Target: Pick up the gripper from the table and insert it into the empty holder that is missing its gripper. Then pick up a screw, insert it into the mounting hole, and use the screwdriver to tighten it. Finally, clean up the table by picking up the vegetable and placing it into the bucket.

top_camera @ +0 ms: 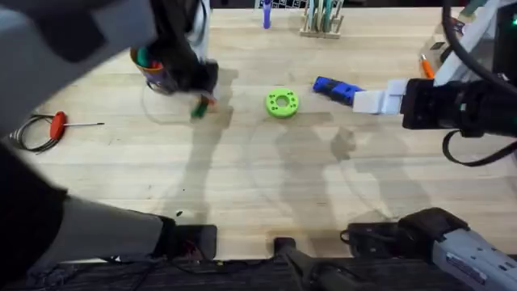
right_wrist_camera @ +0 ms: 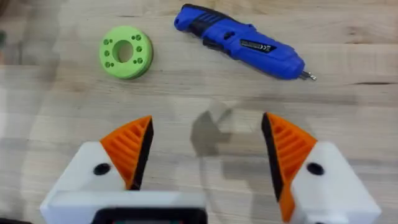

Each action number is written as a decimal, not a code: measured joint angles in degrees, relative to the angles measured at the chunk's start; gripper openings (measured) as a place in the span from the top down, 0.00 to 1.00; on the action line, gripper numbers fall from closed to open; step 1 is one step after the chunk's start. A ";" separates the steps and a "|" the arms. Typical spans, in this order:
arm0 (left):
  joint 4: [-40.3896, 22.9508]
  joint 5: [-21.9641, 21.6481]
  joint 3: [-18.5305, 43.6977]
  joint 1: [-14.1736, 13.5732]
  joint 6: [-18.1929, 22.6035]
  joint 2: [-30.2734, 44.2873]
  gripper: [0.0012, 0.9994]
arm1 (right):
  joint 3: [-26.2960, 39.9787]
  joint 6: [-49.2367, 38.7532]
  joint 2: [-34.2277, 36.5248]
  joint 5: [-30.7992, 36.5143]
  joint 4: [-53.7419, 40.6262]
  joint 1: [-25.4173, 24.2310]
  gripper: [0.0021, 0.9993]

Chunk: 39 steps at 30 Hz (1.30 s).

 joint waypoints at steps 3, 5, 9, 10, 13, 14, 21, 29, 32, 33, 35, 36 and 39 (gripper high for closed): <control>-2.94 -0.74 6.80 0.47 0.03 -3.50 0.99 | 0.00 0.02 0.00 0.01 -0.01 0.00 0.01; -4.19 -1.74 10.99 1.43 0.04 -5.53 0.99 | 0.00 0.02 0.00 0.02 -0.07 0.00 0.01; -4.43 -3.28 16.48 5.12 0.82 -7.92 0.99 | 0.00 0.02 0.00 0.02 -0.08 0.00 0.01; -3.80 -3.58 17.06 6.43 1.48 -8.20 0.99 | 0.00 0.02 0.00 0.02 -0.09 0.00 0.01; -1.96 -4.30 17.31 9.65 3.53 -7.76 0.99 | 0.00 0.02 0.00 0.01 -0.09 0.00 0.01; -0.99 -4.46 17.31 10.93 4.30 -7.21 0.99 | 0.00 0.04 0.00 0.00 -0.09 0.00 0.02; 7.74 -3.93 17.31 17.50 6.55 0.97 0.99 | 0.00 0.20 0.00 0.00 -0.11 0.00 0.02; 11.67 -2.76 17.07 18.20 7.21 7.57 0.49 | 0.00 0.20 0.00 0.00 -0.11 0.00 0.01; 10.85 -2.77 17.09 18.15 6.87 6.79 0.06 | 0.00 0.20 0.00 0.00 -0.09 0.00 0.02; 10.05 -2.77 17.09 18.15 6.64 6.35 0.03 | 0.00 0.20 0.00 0.00 -0.09 0.00 0.02; 8.22 -2.77 17.09 18.15 6.10 5.17 0.02 | 0.00 0.20 0.00 0.00 -0.09 0.00 0.01; 7.06 -2.75 17.09 18.15 5.86 4.37 0.01 | 0.00 0.20 0.00 0.00 -0.11 0.00 0.01; 2.76 -1.88 17.09 18.15 5.33 0.72 0.01 | 0.00 0.20 0.00 0.00 -0.09 0.00 0.02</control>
